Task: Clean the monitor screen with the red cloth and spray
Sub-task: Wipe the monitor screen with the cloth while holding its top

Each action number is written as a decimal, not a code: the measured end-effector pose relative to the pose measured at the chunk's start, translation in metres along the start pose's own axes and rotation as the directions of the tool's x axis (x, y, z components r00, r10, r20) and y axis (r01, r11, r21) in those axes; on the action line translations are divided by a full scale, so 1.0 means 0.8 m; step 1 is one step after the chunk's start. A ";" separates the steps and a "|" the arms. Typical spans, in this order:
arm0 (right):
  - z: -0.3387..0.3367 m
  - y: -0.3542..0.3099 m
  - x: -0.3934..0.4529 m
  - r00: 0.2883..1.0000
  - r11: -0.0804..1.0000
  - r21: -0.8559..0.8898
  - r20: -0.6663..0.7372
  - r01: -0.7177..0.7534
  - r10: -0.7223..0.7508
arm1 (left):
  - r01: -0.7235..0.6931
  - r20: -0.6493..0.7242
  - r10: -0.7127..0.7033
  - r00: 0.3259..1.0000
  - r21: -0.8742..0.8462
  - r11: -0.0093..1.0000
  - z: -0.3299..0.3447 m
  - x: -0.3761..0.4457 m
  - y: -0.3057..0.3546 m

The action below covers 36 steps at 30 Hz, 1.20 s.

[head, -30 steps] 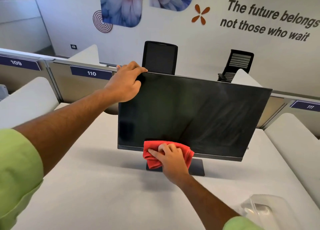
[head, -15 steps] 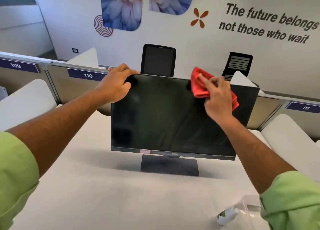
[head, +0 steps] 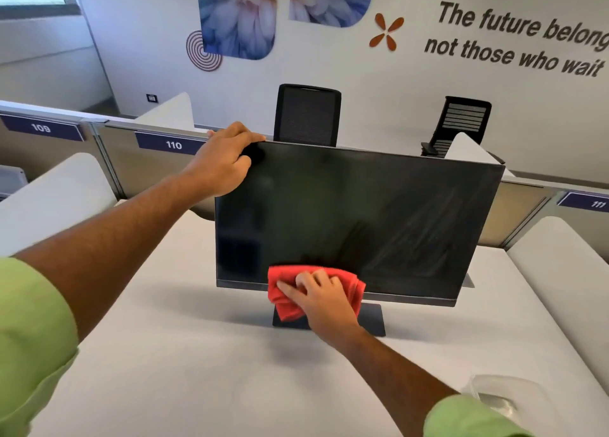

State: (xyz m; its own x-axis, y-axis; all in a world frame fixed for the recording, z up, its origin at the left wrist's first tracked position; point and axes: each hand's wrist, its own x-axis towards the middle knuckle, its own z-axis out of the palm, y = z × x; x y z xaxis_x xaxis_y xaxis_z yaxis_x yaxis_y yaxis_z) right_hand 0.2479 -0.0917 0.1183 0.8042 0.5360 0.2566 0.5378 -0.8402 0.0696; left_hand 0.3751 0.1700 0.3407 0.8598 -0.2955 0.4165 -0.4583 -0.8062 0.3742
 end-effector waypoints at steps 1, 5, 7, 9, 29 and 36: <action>0.004 0.001 -0.006 0.997 0.999 0.006 0.065 0.031 -0.032 | -0.004 0.003 0.004 1.000 0.001 1.000 -0.001 -0.001 0.000; -0.030 0.030 0.009 0.997 0.998 -0.056 -0.064 0.033 -0.037 | -0.008 0.001 0.008 1.000 0.004 1.000 -0.002 -0.001 0.005; -0.070 0.059 0.025 0.971 0.994 -0.086 -0.237 -0.060 0.039 | -0.009 -0.003 0.009 1.000 0.004 1.000 -0.002 -0.001 0.006; -0.116 0.100 0.042 0.919 0.980 -0.094 -0.371 -0.176 0.130 | -0.008 -0.001 0.008 1.000 0.000 1.000 -0.002 -0.001 0.006; 0.010 0.034 -0.040 1.000 0.999 -0.041 0.017 -0.006 0.007 | 0.008 0.011 -0.008 1.000 -0.022 1.000 0.001 -0.004 0.007; -0.076 0.115 -0.015 0.990 0.991 -0.137 -0.138 -0.012 -0.007 | -0.004 0.008 0.004 1.000 -0.029 1.000 0.000 -0.008 0.009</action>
State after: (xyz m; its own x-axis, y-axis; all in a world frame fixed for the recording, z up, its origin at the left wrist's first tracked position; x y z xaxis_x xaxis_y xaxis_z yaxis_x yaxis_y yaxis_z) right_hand 0.2725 -0.1808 0.1800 0.7578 0.5254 0.3868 0.4884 -0.8500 0.1976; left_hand 0.3665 0.1662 0.3409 0.8597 -0.3028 0.4113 -0.4678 -0.7901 0.3961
